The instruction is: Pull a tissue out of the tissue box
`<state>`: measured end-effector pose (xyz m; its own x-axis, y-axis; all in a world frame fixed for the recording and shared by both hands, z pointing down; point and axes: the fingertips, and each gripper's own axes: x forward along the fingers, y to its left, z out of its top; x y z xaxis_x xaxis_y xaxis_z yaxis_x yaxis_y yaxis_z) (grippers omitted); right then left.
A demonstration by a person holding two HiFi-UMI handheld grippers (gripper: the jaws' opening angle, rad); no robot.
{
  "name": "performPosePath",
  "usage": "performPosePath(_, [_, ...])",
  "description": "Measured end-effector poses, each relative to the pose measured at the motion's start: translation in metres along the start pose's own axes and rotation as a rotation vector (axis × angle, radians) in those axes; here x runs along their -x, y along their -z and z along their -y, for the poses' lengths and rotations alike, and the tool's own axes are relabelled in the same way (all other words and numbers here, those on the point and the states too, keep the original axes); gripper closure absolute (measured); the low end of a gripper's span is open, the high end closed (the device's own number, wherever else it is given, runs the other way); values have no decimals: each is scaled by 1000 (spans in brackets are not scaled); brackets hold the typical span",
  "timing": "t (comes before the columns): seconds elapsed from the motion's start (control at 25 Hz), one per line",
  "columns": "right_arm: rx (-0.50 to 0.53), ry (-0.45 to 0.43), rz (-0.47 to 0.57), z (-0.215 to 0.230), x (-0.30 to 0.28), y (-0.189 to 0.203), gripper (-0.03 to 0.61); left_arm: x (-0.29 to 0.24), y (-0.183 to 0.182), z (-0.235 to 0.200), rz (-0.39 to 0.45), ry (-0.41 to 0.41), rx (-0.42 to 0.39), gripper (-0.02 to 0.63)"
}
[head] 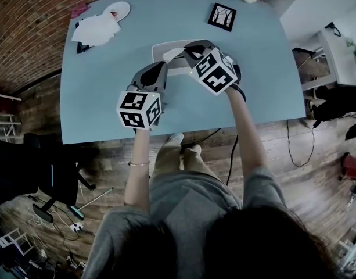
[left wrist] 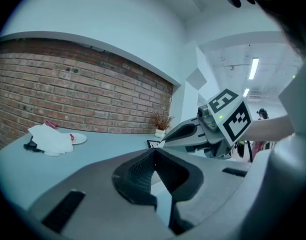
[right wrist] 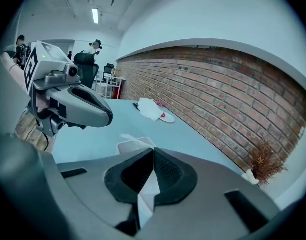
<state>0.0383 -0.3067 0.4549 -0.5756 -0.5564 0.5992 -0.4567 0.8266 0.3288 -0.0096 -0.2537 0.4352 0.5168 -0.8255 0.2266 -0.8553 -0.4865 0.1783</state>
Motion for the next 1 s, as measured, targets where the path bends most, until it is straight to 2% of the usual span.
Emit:
performPosePath(0.44, [-29, 46, 43, -3, 28, -5, 577, 17, -13, 16, 34, 0, -25, 611])
performPosePath(1.0, [-125, 114, 188, -3, 79, -15, 577, 31, -23, 47, 79, 20, -66, 611])
